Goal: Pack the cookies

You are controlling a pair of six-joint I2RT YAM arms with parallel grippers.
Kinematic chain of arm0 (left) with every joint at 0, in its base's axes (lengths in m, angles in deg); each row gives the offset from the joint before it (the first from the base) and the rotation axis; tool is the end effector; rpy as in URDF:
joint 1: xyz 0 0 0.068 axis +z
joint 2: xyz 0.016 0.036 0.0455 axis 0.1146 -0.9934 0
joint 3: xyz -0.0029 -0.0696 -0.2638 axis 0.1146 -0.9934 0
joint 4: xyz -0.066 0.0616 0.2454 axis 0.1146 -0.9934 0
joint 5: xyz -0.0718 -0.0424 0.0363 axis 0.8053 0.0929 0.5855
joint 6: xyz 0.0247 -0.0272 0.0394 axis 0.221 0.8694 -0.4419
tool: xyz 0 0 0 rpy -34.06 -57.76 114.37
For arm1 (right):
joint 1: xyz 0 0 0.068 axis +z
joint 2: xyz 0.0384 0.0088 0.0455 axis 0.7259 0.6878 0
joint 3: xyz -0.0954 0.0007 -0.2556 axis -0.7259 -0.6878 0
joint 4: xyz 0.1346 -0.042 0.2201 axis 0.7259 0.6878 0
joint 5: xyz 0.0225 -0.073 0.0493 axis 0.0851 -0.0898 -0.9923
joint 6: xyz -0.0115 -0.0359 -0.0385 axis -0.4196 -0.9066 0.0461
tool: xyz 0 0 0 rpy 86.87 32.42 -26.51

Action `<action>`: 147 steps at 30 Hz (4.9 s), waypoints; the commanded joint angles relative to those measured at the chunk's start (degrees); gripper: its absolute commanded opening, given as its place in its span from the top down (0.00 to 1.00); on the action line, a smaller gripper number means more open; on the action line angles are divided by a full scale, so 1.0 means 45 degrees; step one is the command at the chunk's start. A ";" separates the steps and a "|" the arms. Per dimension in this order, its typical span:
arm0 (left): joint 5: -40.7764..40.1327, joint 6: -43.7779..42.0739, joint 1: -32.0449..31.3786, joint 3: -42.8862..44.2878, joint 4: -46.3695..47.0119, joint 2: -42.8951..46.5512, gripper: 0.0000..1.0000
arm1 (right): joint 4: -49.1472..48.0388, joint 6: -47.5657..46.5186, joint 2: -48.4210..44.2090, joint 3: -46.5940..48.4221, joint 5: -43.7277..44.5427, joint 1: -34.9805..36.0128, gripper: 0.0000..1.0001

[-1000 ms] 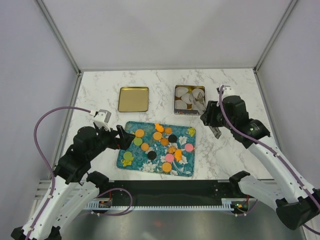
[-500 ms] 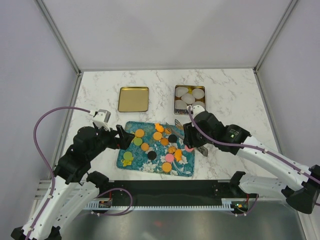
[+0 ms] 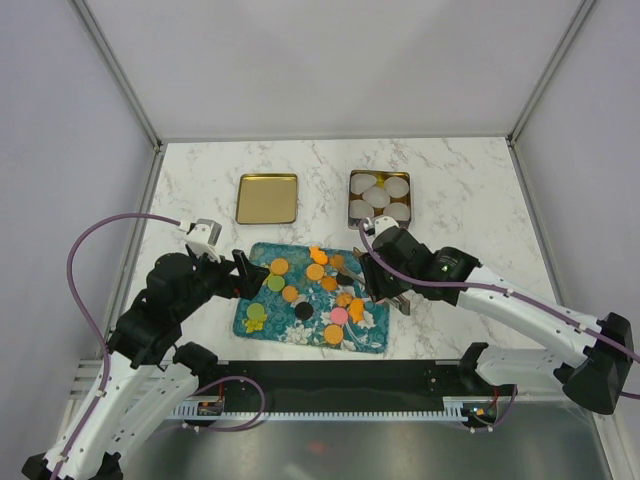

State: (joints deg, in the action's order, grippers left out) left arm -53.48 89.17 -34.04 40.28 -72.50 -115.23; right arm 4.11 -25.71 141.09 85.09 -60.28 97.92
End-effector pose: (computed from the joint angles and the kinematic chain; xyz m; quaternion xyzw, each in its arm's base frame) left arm 0.0963 -0.0525 0.3157 0.0675 0.8242 -0.2511 0.5031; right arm 0.1460 0.1751 0.2877 -0.1928 0.9265 0.1452 0.2887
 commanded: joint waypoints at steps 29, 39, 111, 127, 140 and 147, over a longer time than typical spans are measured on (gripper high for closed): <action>-0.0130 -0.0369 -0.0088 -0.0006 0.0277 -0.0020 0.00 | -0.1152 -0.0119 0.0968 -0.0844 0.0344 0.0575 0.42; -0.0130 -0.0369 -0.0088 -0.0006 0.0258 -0.0001 0.00 | -0.0859 -0.0139 0.1339 -0.0728 0.0558 0.0829 0.47; -0.0384 -0.0291 -0.0147 0.0013 0.0199 -0.0274 0.00 | -0.3026 -0.1838 0.9132 0.7750 0.0852 -0.5284 0.65; -0.0404 -0.0291 -0.0167 0.0033 0.0179 -0.0294 0.00 | -0.3124 -0.1838 0.9445 0.7984 0.0539 -0.5479 0.49; -0.0423 -0.0291 -0.0167 0.0013 0.0199 -0.0313 0.00 | -0.2754 -0.1896 0.8958 0.8024 0.0500 -0.5479 0.43; -0.0345 -0.0272 -0.0167 0.0032 0.0179 -0.0274 0.00 | -0.2285 -0.1877 0.6813 0.7478 0.0228 -0.5479 0.45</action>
State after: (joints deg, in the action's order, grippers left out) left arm -54.55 89.17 -34.46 40.28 -72.57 -116.24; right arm -5.81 -34.23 179.87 118.86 -58.03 73.35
